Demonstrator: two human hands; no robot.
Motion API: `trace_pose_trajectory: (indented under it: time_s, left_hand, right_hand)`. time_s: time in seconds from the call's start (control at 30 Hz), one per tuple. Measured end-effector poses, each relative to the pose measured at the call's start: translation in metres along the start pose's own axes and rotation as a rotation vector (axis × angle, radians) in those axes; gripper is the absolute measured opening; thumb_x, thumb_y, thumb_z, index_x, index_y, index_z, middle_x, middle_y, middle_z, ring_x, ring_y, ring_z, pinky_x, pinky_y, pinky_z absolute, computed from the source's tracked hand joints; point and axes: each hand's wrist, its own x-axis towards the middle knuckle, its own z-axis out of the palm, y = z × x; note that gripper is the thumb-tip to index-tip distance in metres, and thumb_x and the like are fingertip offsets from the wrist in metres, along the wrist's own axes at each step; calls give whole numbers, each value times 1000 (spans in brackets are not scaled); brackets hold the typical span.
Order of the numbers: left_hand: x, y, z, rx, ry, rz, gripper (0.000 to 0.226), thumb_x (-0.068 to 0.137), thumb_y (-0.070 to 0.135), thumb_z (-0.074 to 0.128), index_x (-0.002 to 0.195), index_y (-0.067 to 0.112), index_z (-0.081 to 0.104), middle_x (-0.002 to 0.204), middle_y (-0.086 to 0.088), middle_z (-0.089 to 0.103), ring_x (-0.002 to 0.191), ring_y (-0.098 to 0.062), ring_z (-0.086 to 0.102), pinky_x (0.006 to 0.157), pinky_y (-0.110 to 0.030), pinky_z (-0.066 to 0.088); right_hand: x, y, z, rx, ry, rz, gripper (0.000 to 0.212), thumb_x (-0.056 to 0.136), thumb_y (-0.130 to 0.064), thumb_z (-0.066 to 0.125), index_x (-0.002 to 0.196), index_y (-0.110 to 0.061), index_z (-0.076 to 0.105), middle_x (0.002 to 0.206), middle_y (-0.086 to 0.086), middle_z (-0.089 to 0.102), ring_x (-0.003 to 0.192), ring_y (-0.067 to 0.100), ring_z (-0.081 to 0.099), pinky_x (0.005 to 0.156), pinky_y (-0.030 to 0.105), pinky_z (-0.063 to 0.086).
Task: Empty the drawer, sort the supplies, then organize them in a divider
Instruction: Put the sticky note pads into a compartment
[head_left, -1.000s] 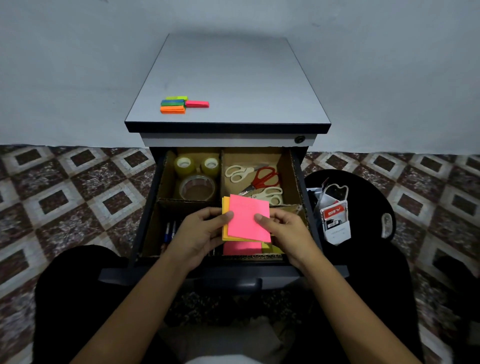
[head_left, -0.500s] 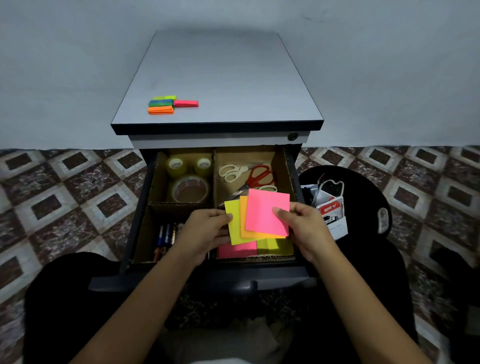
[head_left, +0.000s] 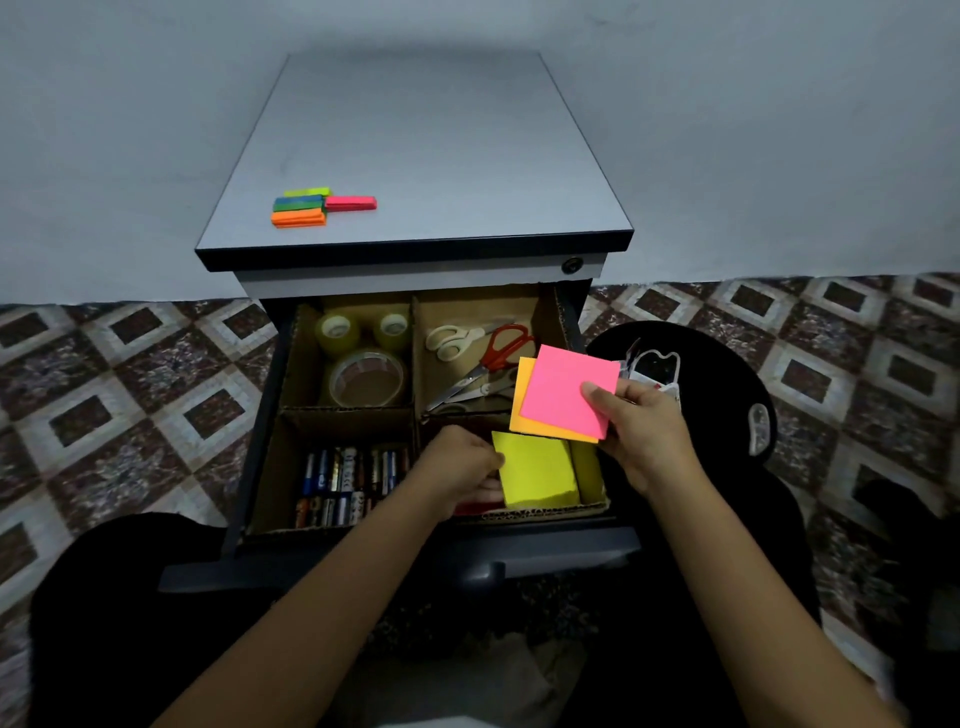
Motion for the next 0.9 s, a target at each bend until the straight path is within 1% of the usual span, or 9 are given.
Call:
trace_pose_trajectory:
  time_s: [0.1,0.17,0.23,0.33,0.43,0.57,0.63,0.77,0.9]
  left_hand:
    - [6,-6,6,30,36,4,9,93,3,52,90,-1,59,104,-25,64,93,-32,64,78,-37,55]
    - [7,-10,5,87,91,25,21,91,3,51,72,8,57,89,-21,61,80,-28,60,73,-35,50]
    - [4,-14,2,99,133,40,29,89,-2,46,64,10,53,79,-18,53,73,-24,51,66,-31,43]
    - [0,-12,0,59,78,28,29,90,-7,41,68,7,54,89,-22,60,76,-25,57,62,-28,46]
    - [-1,-10,1,0,12,12,21,93,-5,38,85,1,56,101,-22,63,75,-19,62,65,-25,50]
    - [-1,-9,1,-28,-20,-3,18,94,-4,39,102,-3,55,101,-19,61,74,-16,61,63,-21,51]
    - [-3,-7,0,-28,-37,-6,18,94,-4,39,101,-2,56,98,-17,62,73,-15,61,62,-20,51]
    - [-8,-2,-1,-68,-57,-13,22,94,-2,39,84,8,55,85,-10,60,75,-16,60,71,-24,51]
    - [-14,3,-8,-214,-55,29,21,96,3,42,87,6,61,82,-10,61,76,-18,59,72,-28,50]
  right_hand:
    - [1,3,1,-2,3,8,13,90,-6,59,77,-11,58,79,7,66,72,17,63,62,29,51]
    - [1,5,1,-7,4,8,15,90,-6,59,76,-11,57,78,7,65,70,16,62,59,27,50]
    - [1,6,1,-11,3,10,14,89,-6,59,77,-11,58,78,7,66,69,15,62,58,27,50]
    - [2,7,3,-11,2,13,11,89,-7,60,79,-11,59,78,7,66,69,15,63,57,26,50]
    - [2,8,4,-20,3,20,8,89,-8,61,82,-11,61,80,7,66,72,16,63,59,28,49]
    - [0,7,6,-24,3,13,9,89,-8,61,80,-11,61,79,5,67,72,15,63,60,27,49]
    - [-2,7,7,-26,-8,11,12,89,-7,60,78,-11,60,77,5,66,70,14,63,58,24,48]
    - [-5,9,9,-56,-43,15,10,89,-7,59,80,-9,61,79,6,67,72,16,62,60,26,48]
    - [-9,7,6,-53,-80,27,10,91,-6,57,84,-10,62,79,6,67,72,15,63,55,24,49]
